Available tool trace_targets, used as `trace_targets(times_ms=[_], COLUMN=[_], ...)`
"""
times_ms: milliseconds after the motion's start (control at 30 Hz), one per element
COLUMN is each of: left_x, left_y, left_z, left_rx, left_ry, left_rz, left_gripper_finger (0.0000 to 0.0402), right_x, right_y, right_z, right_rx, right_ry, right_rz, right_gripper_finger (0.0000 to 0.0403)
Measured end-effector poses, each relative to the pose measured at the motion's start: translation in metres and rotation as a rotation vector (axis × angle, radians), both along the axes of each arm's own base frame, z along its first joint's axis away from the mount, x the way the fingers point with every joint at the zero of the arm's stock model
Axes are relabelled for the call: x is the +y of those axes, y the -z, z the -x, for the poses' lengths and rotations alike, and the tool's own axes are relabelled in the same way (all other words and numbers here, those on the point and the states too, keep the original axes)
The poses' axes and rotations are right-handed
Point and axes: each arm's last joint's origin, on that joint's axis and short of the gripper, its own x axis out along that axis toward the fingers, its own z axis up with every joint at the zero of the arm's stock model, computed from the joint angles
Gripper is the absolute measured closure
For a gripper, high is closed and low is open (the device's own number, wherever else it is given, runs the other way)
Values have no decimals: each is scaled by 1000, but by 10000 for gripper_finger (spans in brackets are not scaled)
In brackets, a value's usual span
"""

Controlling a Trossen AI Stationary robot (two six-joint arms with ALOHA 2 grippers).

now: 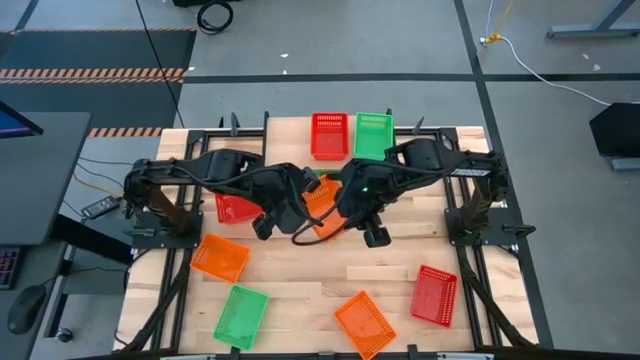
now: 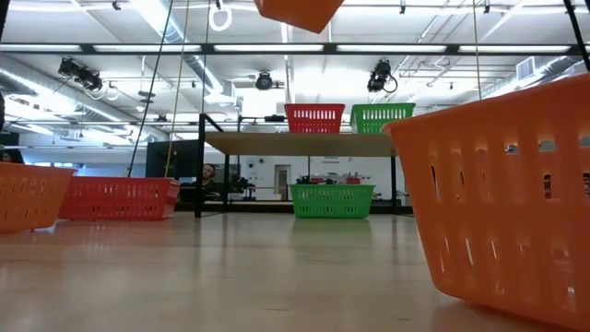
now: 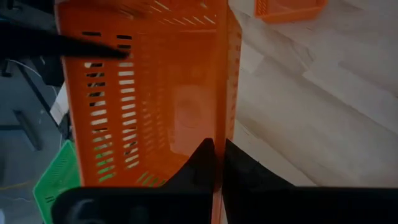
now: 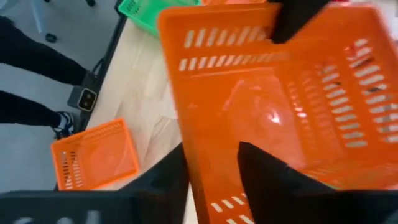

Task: Stack baskets on shelf by color
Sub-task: Put the top orange bin on the shelf

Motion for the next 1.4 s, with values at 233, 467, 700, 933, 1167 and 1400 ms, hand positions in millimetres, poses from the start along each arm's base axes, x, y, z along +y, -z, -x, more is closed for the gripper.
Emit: trace_targets(times_ms=[233, 467, 700, 933, 1167, 1400], left_x=[2, 2, 4, 7, 20, 16], left_y=[-1, -6, -8, -3, -1, -4], left_z=[1, -1, 1, 9, 11, 7], left_rx=[-5, -62, -73, 13, 60, 17], left_ry=[-39, -202, -289, -322, -356, -377], left_rz=[-9, 98, 159, 157, 167, 250], left_gripper_finger=[377, 323, 265, 224, 209, 212], right_x=[0, -2, -6, -17, -17, -25], right_y=[1, 3, 11, 10, 7, 7], right_z=[-1, -2, -11, -15, -18, -19], right_rx=[5, 23, 38, 20, -28, -33], right_ry=[5, 50, 105, 123, 50, 120], right_rz=[15, 15, 33, 39, 0, 43], right_gripper_finger=[389, 395, 397, 397, 397, 397])
